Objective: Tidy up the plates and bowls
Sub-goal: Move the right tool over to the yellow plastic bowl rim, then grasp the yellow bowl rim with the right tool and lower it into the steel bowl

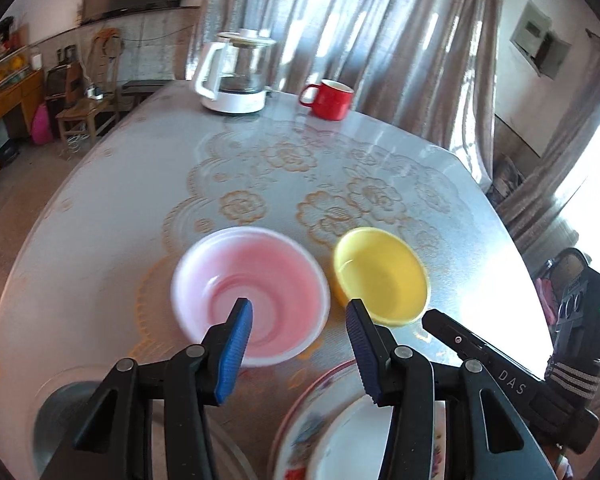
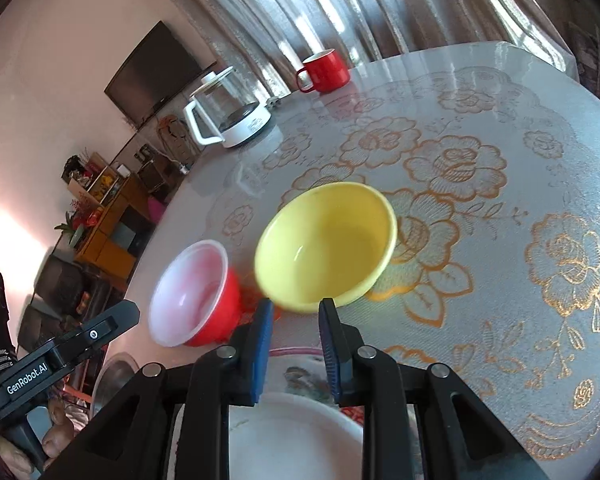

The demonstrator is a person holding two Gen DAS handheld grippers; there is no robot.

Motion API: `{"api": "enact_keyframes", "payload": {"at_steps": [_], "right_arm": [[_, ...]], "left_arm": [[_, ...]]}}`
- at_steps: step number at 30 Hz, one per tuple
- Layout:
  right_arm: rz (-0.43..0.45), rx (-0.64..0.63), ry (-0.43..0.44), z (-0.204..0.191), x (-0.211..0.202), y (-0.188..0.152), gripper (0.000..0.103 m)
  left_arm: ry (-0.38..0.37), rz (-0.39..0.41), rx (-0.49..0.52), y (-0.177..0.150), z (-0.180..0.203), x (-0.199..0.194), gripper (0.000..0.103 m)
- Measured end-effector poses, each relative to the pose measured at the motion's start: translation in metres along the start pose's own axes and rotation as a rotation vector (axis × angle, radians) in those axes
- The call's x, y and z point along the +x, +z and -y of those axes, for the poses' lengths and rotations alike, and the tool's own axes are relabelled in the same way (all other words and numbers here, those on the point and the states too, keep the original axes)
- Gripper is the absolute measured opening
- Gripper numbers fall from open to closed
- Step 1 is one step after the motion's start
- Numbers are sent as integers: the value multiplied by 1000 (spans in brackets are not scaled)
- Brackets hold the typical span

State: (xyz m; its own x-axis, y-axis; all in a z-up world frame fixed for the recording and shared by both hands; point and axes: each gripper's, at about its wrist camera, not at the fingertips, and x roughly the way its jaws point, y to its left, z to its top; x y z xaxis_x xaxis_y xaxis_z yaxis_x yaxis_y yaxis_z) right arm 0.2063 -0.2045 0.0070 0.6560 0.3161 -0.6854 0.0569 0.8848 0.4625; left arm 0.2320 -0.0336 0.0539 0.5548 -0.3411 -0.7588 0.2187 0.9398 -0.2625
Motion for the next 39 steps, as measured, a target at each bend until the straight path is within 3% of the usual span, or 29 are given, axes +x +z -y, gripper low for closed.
{"api": "enact_keyframes", "payload": {"at_steps": [10, 19, 25, 27, 33, 39], "right_arm": [[-21, 96, -42, 46, 16, 22, 24], [-51, 82, -20, 50, 31, 28, 22], [-50, 47, -10, 47, 33, 29, 12], [-48, 37, -12, 45, 32, 28, 11], [-50, 71, -16, 57, 29, 29, 11], [-66, 61, 2, 57, 29, 30, 14]], "left_arm": [[-23, -92, 37, 32, 39, 62, 49], [-23, -167, 55, 41, 54, 107, 50], [-104, -168, 110, 37, 73, 109, 49], [-99, -161, 132, 34, 79, 108, 49], [-91, -125, 74, 49, 65, 100, 52], [-61, -175, 92, 52, 56, 110, 53]]}}
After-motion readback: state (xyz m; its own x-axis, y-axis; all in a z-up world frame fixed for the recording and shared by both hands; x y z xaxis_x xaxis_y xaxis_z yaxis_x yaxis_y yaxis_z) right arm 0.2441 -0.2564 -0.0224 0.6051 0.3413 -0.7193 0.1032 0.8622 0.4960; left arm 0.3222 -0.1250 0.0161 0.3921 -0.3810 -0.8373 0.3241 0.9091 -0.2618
